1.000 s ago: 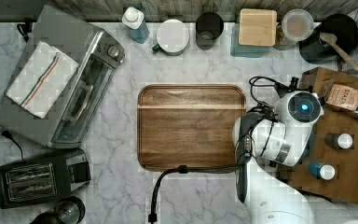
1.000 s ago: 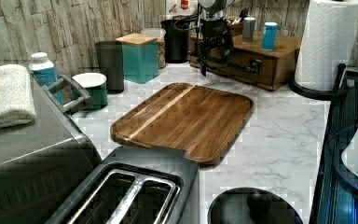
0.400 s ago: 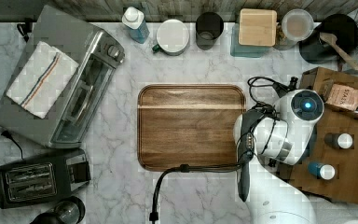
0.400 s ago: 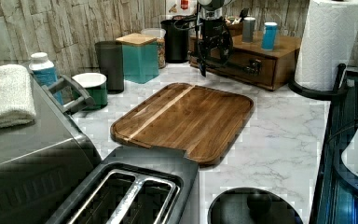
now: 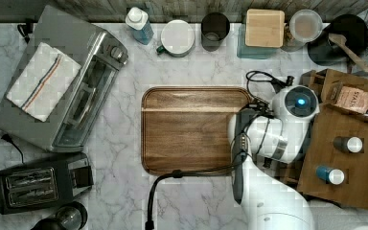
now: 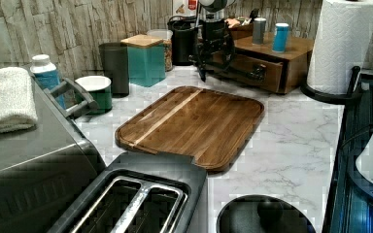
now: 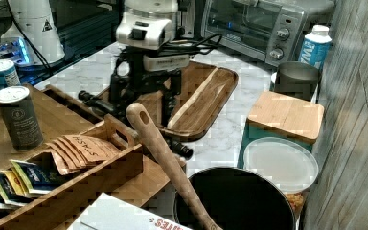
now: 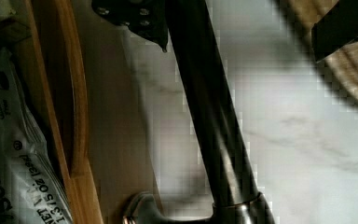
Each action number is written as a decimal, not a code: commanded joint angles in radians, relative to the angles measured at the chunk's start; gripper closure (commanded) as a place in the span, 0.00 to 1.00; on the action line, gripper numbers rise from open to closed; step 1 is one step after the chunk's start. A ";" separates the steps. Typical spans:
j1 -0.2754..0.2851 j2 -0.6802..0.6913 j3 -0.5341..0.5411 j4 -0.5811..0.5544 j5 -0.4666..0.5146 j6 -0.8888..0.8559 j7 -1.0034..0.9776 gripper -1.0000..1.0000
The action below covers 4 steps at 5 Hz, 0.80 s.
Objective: Open the drawer.
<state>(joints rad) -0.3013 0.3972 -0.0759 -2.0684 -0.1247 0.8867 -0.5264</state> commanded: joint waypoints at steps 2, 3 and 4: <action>0.292 0.031 0.192 0.119 0.010 -0.079 0.237 0.00; 0.295 0.005 0.188 0.085 0.033 -0.053 0.231 0.00; 0.301 -0.002 0.177 0.073 0.045 -0.019 0.226 0.00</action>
<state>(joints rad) -0.1088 0.4148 -0.0007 -2.0332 -0.1440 0.7969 -0.3931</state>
